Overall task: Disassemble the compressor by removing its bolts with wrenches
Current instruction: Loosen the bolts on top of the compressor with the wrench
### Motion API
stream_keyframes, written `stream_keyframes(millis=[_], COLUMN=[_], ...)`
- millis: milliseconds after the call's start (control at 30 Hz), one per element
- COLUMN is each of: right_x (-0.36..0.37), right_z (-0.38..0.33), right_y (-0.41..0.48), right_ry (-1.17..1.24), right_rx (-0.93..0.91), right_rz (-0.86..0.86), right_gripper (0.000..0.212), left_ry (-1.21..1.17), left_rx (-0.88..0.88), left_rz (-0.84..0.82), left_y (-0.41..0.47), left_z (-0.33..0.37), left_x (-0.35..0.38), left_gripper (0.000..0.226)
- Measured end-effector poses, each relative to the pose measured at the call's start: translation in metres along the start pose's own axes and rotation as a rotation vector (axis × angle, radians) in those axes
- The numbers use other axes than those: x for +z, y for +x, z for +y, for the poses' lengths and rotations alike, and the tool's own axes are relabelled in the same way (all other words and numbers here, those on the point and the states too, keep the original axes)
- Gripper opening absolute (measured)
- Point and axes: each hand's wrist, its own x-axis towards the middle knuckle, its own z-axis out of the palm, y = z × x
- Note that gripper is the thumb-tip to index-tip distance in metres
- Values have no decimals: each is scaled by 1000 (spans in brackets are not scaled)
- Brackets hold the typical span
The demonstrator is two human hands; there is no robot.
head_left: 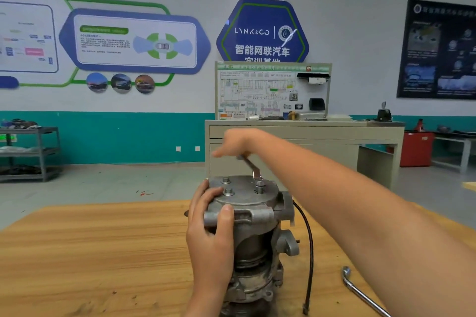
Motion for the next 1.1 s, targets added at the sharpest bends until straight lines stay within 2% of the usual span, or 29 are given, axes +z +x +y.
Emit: stream_keyframes(millis=[67, 100, 200, 300, 333, 367, 400, 467, 533, 567, 633, 700, 800, 867, 933, 1033, 1100], right_x=[18, 31, 57, 51, 50, 52, 55, 61, 64, 62, 56, 50, 35, 21, 11, 8, 16], right_z=[-54, -77, -107, -78, -61, -41, -21, 13, 49, 68, 104, 125, 120, 95, 59, -6, -51], right_y=[-11, -24, -89, -151, -167, -182, -195, -214, -215, -207, -177, -132, -60, -29, -12, -5, -24], right_ry=[-137, -175, -197, 143, 268, 359, 423, 568, 800, 881, 848, 754, 637, 471, 315, 170, -31], right_rx=[-227, -334, -619, -809, -846, -845, -810, -603, -237, -39, 219, 341, 402, 379, 322, 79, -127], right_rz=[91, 183, 574, 746, 816, 908, 1011, 1184, 1275, 1256, 1113, 874, 475, 270, 153, 103, 164], right_gripper=[36, 43, 48, 35, 31, 28, 25, 15, 11, 17, 21, 17, 33, 29, 22, 21, 27], left_ry=[0, -6, -1, -102, -194, -257, -283, -101, 19, 20, 8, 17, 7, 10, -3, 2, 26], left_rx=[7, -4, -18, 24, 114, 236, 284, 122, -6, -5, -16, -11, -9, 5, -4, 22, 0], left_rz=[-7, -5, 35, 26, -13, -60, -130, -129, -26, -16, -35, -39, -26, -10, -11, 12, -8], left_y=[-2, -1, 4, -2, -8, -15, -16, -8, 2, 3, 3, 0, 2, 0, 3, -2, -2], left_z=[1, 0, -7, 4, 12, 19, 20, 2, -13, -15, -10, -5, -5, -4, -5, -1, -2], left_x=[1, 1, -2, 16, 24, 31, 31, 17, -2, -8, -1, 1, -2, -1, 0, 1, -1], left_gripper=[15, 20, 30, 28, 35, 42, 43, 31, 26, 26, 26, 25, 25, 25, 23, 22, 16])
